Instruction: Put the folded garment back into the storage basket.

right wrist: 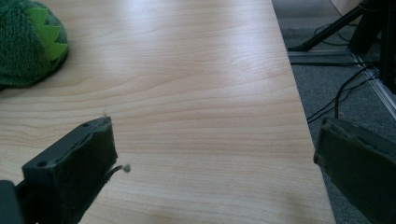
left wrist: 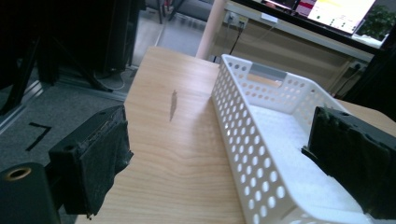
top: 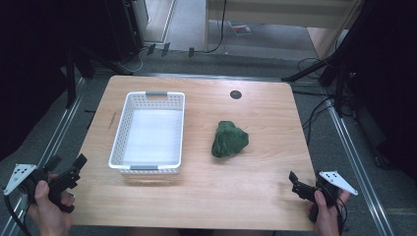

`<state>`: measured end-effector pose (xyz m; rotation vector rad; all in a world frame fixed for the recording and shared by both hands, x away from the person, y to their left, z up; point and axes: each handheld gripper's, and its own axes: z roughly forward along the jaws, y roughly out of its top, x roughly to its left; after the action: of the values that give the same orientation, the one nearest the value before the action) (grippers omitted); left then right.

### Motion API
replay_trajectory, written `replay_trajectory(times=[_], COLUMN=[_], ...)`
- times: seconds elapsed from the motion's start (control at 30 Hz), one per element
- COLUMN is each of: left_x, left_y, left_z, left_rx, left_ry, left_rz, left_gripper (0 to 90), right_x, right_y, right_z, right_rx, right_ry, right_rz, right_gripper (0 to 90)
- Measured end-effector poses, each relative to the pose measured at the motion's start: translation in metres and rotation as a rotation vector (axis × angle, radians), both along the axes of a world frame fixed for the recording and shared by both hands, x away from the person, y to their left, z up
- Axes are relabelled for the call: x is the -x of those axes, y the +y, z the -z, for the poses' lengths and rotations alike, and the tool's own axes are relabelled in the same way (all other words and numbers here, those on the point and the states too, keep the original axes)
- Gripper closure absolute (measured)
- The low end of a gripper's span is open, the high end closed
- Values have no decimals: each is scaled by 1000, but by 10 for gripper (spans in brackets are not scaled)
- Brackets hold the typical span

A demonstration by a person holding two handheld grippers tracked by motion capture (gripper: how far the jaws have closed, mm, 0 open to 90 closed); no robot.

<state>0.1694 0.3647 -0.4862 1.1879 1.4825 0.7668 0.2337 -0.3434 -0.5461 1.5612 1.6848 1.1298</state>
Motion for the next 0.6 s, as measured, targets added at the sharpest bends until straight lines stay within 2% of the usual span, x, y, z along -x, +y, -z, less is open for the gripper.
replay_trajectory(times=[0.2, 0.3, 0.47, 0.6], left_x=[-1, -2, -9, -13], left_y=[-13, -18, -29, -39], left_z=[-20, -25, -31, -38], left_rx=[4, 3, 11, 15], left_ry=[-23, -21, 8, 2], left_rz=[44, 60, 77, 94], left_gripper=[63, 63, 63, 63], right_x=[0, 0, 0, 0], right_y=[1, 1, 1, 1], right_z=[0, 0, 0, 0], right_rx=[10, 10, 10, 5], right_ry=[-1, -1, 2, 2], right_rz=[-8, -5, -1, 2], right_gripper=[0, 0, 0, 0])
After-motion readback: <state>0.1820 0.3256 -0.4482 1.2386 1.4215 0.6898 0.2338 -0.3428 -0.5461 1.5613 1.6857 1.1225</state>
